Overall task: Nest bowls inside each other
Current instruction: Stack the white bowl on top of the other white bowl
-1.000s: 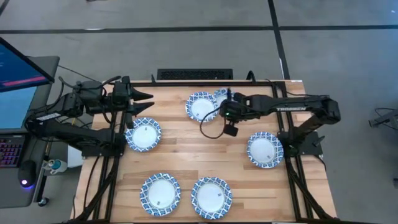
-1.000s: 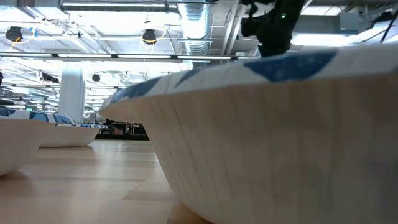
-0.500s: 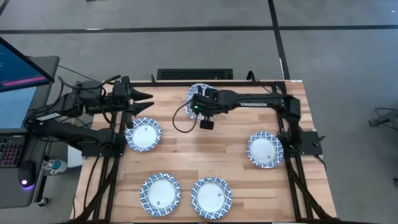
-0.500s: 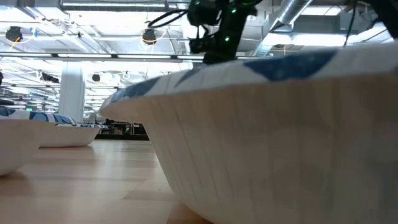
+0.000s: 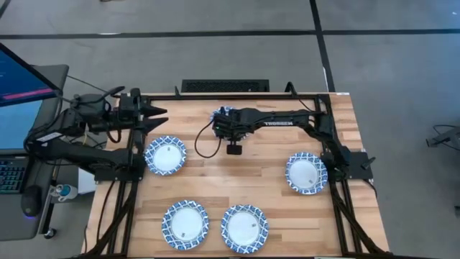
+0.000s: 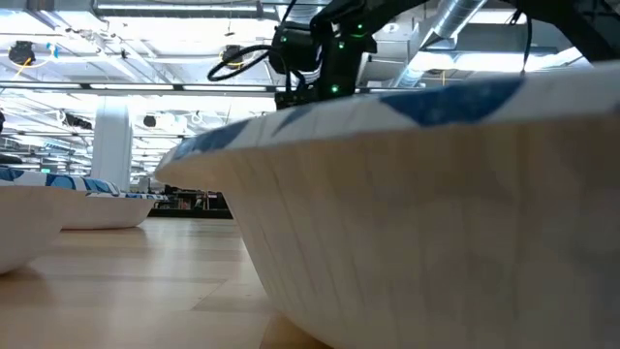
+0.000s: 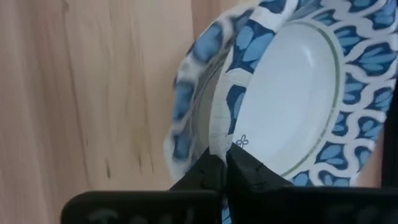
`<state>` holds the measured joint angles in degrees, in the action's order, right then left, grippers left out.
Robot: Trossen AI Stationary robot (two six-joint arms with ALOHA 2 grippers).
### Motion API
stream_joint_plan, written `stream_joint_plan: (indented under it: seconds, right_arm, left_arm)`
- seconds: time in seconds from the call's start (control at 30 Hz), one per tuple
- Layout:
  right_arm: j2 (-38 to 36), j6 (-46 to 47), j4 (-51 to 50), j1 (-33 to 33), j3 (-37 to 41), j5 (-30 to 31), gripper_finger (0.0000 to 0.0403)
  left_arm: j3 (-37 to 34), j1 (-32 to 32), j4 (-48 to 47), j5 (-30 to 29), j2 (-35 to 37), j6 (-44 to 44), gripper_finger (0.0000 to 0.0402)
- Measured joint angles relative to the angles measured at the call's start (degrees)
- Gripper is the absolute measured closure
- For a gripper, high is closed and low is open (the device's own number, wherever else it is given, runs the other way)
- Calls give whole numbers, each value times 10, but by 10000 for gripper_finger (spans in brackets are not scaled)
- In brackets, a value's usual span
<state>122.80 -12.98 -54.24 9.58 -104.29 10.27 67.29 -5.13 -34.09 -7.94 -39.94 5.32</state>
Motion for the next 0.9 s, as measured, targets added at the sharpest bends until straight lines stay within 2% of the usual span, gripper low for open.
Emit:
stream_joint_plan:
  seconds: [0.27, 0.63, 0.9]
  right_arm:
    - [-5, 2, 15, 15, -1, -43, 323]
    - [3, 10, 12, 18, 0, -45, 253]
    - [2, 17, 7, 12, 0, -43, 229]
  left_arm:
    - [0, 0, -23, 0, 6, 0, 278]
    - [0, 0, -39, -1, 6, 0, 278]
    - [0, 0, -40, -3, 6, 0, 278]
